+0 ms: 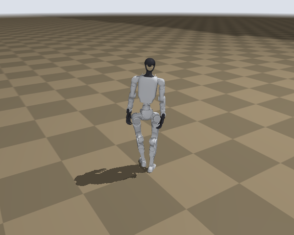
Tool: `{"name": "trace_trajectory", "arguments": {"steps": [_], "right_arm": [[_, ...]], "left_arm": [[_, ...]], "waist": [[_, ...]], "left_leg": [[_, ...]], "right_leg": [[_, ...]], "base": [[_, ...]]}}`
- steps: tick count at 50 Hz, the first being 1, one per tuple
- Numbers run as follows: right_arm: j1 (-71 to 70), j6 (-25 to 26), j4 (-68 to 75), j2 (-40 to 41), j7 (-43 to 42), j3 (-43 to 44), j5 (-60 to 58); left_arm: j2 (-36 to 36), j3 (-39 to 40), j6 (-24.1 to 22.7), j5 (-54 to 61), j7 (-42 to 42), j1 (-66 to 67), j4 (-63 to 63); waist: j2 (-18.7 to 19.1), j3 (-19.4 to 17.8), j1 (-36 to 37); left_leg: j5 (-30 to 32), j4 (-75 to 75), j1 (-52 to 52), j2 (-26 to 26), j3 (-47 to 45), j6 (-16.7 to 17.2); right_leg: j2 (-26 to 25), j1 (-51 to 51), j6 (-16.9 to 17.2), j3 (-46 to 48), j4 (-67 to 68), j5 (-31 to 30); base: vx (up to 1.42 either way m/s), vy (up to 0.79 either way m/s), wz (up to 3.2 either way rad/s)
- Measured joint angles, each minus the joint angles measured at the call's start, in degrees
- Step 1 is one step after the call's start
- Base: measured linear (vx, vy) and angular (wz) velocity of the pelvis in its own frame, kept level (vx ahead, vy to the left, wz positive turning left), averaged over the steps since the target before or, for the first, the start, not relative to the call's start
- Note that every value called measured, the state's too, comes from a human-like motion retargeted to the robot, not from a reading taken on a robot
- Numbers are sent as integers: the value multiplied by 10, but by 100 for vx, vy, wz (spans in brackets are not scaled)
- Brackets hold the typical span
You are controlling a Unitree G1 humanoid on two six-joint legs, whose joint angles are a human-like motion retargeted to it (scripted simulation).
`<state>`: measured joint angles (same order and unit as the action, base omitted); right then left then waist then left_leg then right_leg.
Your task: In place motions
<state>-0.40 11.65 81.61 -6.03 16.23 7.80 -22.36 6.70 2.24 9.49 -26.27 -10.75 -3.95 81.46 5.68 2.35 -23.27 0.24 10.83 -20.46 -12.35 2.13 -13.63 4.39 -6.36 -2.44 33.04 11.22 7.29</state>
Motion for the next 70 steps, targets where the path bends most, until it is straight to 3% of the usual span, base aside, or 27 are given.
{"name": "trace_trajectory", "arguments": {"steps": [2, 5, 10, 13, 15, 18, 20, 22, 33, 37, 40, 42, 43, 45, 48, 50, 52, 53, 55, 58, 61, 64, 70], "right_arm": [[-5, 3, 10, -18, 4, -2, -16], [-5, 17, 13, -26, -4, 3, -41], [-3, 13, 7, -33, -23, 8, -44], [-4, 11, 3, -29, -19, 13, -28], [-7, 8, 5, -25, -18, 17, -14], [-7, 10, 6, -21, -17, 19, -8], [-11, 12, 4, -18, -16, 17, -9], [-18, 11, -7, -12, -15, 9, -8], [-22, -22, -89, 15, 19, -41, -22], [-14, -29, -96, 11, 18, -56, -43], [-11, -26, -95, 9, 11, -59, -52], [-9, -26, -88, 10, -1, -56, -42], [-10, -27, -82, 11, -6, -55, -35], [-16, -26, -64, 12, -15, -51, -11], [-10, -28, -49, 13, -25, -39, 9], [-6, -38, -34, 19, -30, -17, 32], [-4, -30, -21, 17, -29, -17, 34], [-2, -26, -16, 14, -27, -21, 31], [3, -19, -3, 7, -22, -27, 18], [4, -8, 16, 0, -11, -30, -9], [5, 5, 18, -3, 1, -22, -44], [4, 1, 2, -2, 2, -27, -63], [-5, -13, -26, 11, 4, -29, -51]], "left_arm": [[-7, 7, 2, 3, 8, -2, 3], [-10, 9, -6, 40, 32, 4, 10], [-10, 62, -6, 66, 43, 29, 37], [-9, 99, 3, 87, 61, 31, 70], [-7, 129, 8, 113, 65, 40, 95], [-12, 158, 12, 129, 52, 65, 106], [-23, 180, 9, 143, 44, 90, 106], [-30, 193, 6, 161, 41, 104, 107], [-42, 210, 7, 165, 30, 123, 89], [-44, 189, 6, 168, 23, 108, 64], [-44, 171, 5, 160, 14, 95, 42], [-37, 151, 1, 152, 6, 82, 19], [-33, 144, 0, 149, 3, 76, 11], [-16, 134, -3, 132, -8, 58, -8], [-2, 117, -6, 116, -6, 49, -28], [8, 93, -7, 111, -3, 44, -43], [9, 94, -10, 111, -4, 44, -52], [7, 98, -11, 110, -5, 44, -53], [4, 101, -11, 110, -8, 46, -49], [2, 106, -7, 106, -7, 45, -22], [-13, 100, -3, 106, 4, 49, 15], [-22, 98, -9, 114, 7, 63, 40], [-31, 115, -5, 91, 19, 87, 75]], "waist": [[-30, 7, 128], [-33, -2, 113], [-36, 11, 73], [-43, 11, 56], [-46, 14, 55], [-58, 30, 82], [-73, 43, 109], [-74, 45, 107], [-89, 52, 133], [-59, 46, 131], [-13, 36, 123], [6, 30, 110], [4, 29, 114], [-38, 34, 179], [-65, 37, 211], [-37, 31, 114], [-23, 25, 40], [-38, 27, 45], [-65, 23, 51], [-82, 27, 80], [-81, 24, 84], [-75, 20, 79], [-81, 25, 55]], "left_leg": [[-26, -19, -7, 26, -112, 10], [-62, -27, -14, 37, -151, 16], [-129, -10, -24, 108, -355, 64], [-110, 41, -28, 151, -425, 63], [-55, 84, -35, 161, -386, 41], [-49, 68, -29, 123, -282, 52], [-45, 24, -22, 80, -244, 27], [-28, -4, -7, 84, -288, 22], [-48, -64, 39, 43, -262, 22], [-58, -76, 62, 67, -249, 30], [-60, -81, 71, 110, -239, 37], [-60, -82, 71, 126, -233, 40], [-62, -83, 72, 126, -241, 40], [-72, -89, 82, 110, -329, 40], [-77, -95, 89, 97, -371, 42], [-63, -91, 79, 94, -258, 36], [-57, -89, 76, 83, -186, 33], [-60, -91, 84, 68, -199, 31], [-67, -96, 109, 44, -210, 29], [-77, -101, 125, 35, -225, 30], [-84, -96, 133, 35, -210, 31], [-90, -96, 143, 40, -214, 34], [-115, -48, 139, 37, -228, 55]], "right_leg": [[-6, -8, 14, -112, 4, 9], [11, 21, 20, 21, -27, -1], [3, 44, 38, 115, -73, -6], [-7, 61, 45, 160, -99, -11], [-21, 70, 49, 168, -113, -9], [-8, 73, 56, 178, -108, -8], [7, 74, 59, 172, -105, -9], [9, 78, 64, 187, -106, -9], [37, 114, 85, 209, -87, -2], [47, 122, 54, 221, -10, -35], [60, 82, 0, 178, 111, -70], [73, 34, -11, 124, 203, -58], [75, 6, -8, 83, 229, -50], [54, -74, 13, -101, 267, -23], [28, -103, 36, -197, 243, 0], [11, -106, 37, -111, 196, 1], [9, -108, 71, -91, 138, -5], [2, -104, 75, -113, 101, -11], [-2, -88, 48, -120, 29, -71], [11, -53, 45, -76, 0, -71], [-7, -54, 46, -118, 4, -70], [2, -43, 56, -92, -2, -71], [4, -49, 79, -142, -16, -76]], "base": [[-25, -1, -73], [-25, -14, 257], [-14, -10, 265], [-15, -5, 194], [-7, -3, 148], [3, 4, 43], [0, 16, -4], [-8, 14, 30], [-4, 17, -3], [1, 17, -2], [-6, 16, 10], [-9, 14, 12], [-11, 10, -100], [-14, 6, -237], [-9, 2, -63], [1, 3, 386], [5, 0, 303], [9, 1, 60], [14, 2, -8], [18, 2, -29], [15, 5, 24], [13, 2, -17], [13, 4, -18]]}}
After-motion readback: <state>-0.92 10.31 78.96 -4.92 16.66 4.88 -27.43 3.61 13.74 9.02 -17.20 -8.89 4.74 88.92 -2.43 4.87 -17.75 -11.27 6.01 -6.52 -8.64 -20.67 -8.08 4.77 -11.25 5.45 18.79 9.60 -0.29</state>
